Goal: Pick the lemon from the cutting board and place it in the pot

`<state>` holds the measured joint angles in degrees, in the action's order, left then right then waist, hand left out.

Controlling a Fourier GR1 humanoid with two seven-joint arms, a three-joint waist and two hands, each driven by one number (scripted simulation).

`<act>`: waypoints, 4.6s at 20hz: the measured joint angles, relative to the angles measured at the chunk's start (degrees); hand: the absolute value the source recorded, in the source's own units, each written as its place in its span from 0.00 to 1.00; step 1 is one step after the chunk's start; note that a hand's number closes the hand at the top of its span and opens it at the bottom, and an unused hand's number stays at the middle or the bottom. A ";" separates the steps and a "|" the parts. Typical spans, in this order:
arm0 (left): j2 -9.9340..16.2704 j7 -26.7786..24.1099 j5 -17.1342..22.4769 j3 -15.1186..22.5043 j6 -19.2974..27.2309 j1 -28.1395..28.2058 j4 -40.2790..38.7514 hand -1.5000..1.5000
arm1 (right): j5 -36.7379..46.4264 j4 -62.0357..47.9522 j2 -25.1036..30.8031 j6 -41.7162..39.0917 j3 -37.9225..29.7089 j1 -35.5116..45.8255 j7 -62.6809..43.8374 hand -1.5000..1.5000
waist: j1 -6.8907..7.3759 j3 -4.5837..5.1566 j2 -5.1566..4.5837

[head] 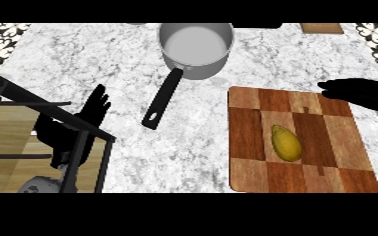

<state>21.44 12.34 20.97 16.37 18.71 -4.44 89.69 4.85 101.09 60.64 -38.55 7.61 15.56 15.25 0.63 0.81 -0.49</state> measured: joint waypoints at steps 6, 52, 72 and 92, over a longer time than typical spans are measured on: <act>-0.15 1.01 0.07 -0.33 -0.33 0.20 0.61 0.50 | 7.96 -0.46 -2.32 1.01 4.30 -0.54 -1.86 0.00 | 0.01 0.09 -0.17; -2.76 1.96 -2.12 -2.92 -2.03 0.85 1.11 0.50 | 36.37 -7.48 -22.89 7.24 18.48 -0.69 -16.13 0.00 | 0.00 0.20 -0.21; -2.19 0.75 -1.72 -5.24 -1.44 4.82 2.17 0.50 | 37.61 -13.85 -39.16 16.59 9.90 -3.45 -34.01 1.00 | -4.00 0.38 1.53; -2.32 -0.15 -1.94 -3.69 -3.26 1.85 -0.37 0.50 | 73.30 3.35 -59.57 31.47 21.92 6.12 -84.05 1.00 | -1.58 0.47 1.55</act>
<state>19.12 12.19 19.03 12.68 15.45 -2.59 89.33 78.15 104.45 1.07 -7.08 29.53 21.68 -68.80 -0.95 1.28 1.07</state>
